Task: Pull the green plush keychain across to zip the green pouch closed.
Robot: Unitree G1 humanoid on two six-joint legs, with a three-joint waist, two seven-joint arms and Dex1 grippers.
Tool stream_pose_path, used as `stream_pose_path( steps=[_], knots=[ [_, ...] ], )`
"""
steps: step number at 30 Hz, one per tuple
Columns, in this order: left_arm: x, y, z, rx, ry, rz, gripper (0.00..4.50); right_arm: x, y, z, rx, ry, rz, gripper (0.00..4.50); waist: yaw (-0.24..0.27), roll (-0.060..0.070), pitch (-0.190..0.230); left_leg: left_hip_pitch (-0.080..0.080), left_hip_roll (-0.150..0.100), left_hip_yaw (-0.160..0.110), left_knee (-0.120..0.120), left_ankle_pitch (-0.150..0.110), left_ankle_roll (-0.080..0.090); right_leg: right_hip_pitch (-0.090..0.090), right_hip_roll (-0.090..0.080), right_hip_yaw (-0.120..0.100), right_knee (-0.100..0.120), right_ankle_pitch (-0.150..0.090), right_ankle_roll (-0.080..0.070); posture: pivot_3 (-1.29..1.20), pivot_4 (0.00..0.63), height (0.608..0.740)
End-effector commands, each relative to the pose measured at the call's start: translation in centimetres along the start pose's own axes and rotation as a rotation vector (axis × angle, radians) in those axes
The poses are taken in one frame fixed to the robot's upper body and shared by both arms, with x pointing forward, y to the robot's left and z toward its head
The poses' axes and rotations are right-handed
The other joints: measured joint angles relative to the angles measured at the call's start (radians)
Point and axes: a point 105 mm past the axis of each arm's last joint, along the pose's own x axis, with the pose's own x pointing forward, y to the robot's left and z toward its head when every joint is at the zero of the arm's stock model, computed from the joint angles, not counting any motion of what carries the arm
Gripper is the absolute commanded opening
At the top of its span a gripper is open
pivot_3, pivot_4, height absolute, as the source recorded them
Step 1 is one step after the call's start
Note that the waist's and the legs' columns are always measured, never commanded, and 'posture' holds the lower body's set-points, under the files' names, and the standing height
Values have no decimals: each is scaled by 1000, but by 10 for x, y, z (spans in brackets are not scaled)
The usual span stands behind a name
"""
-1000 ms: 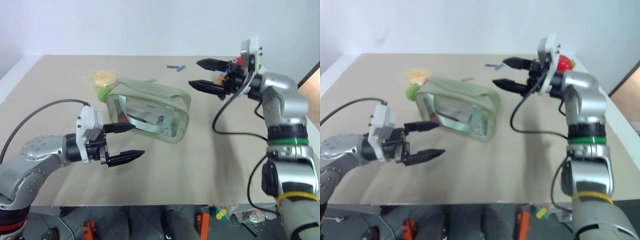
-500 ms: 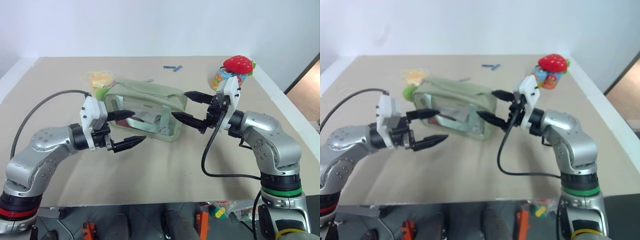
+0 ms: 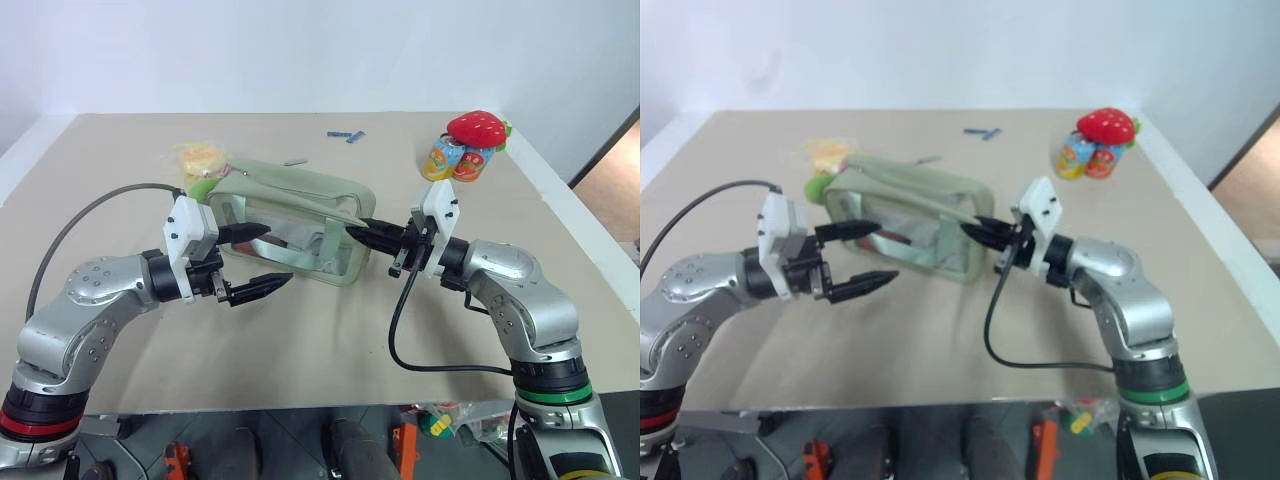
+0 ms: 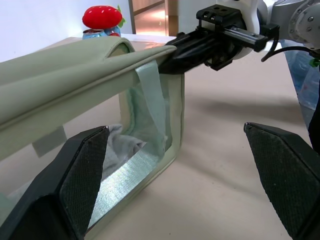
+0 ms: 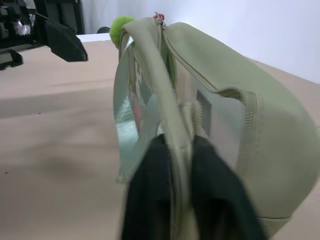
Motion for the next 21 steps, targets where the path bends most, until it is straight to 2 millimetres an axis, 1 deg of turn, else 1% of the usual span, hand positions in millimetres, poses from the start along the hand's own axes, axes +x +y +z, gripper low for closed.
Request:
stream_pose_path(
  steps=[1, 3, 8, 11, 14, 17, 19, 21],
  knots=[
    [-2, -1, 8, 42, -11, 5, 4500, 1, -1, 24, -144, -79, 78, 23, 0, 0, 0, 0, 0, 0, 0, 0, 0, 0, 0, 0, 0, 0, 0, 0, 150, 740],
    [-2, -1, 8, 44, -9, 5, 4500, -1, -6, 26, -199, -87, 102, 23, 0, 0, 0, 0, 0, 0, 0, 0, 0, 0, 0, 0, 0, 0, 0, 0, 150, 740],
    [-2, -2, 8, 43, -1, -2, 4500, -10, -28, 34, -295, -112, 144, 23, 1, 0, 0, 0, 0, 0, 0, 0, 0, 0, 0, 0, 0, 0, 0, 0, 150, 740],
    [-3, -2, 7, 43, 4, -1, 4500, -12, -34, 31, -305, -100, 163, 23, 1, 0, 0, 0, 0, 0, 0, 0, 0, 0, 0, 0, 0, 0, 0, 0, 150, 740],
    [-3, -2, 7, 45, 7, 2, 4500, -11, -36, 26, -294, -89, 164, 23, 1, 0, 0, 0, 0, 0, -1, 0, 0, 0, 0, 0, 0, 0, 0, 0, 150, 740],
    [-4, -2, 7, 48, 10, 9, 4500, -10, -35, 26, -285, -103, 161, 23, 1, 0, 0, 0, 0, 0, -1, 0, 0, 0, 0, 0, 0, 0, 0, 0, 150, 740],
    [-4, -3, 7, 48, 11, 10, 4500, -11, -35, 28, -276, -105, 154, 23, 1, 0, 0, 0, 0, 0, -1, 0, 0, 0, 0, 0, 0, 0, 0, 0, 150, 740],
    [-5, -2, 8, 49, 8, 17, 4500, -15, -35, 25, -278, -86, 156, 23, 1, 0, 0, 0, 0, 0, -1, 0, 0, 0, 0, 0, 0, 0, 0, 0, 150, 740]
  ],
)
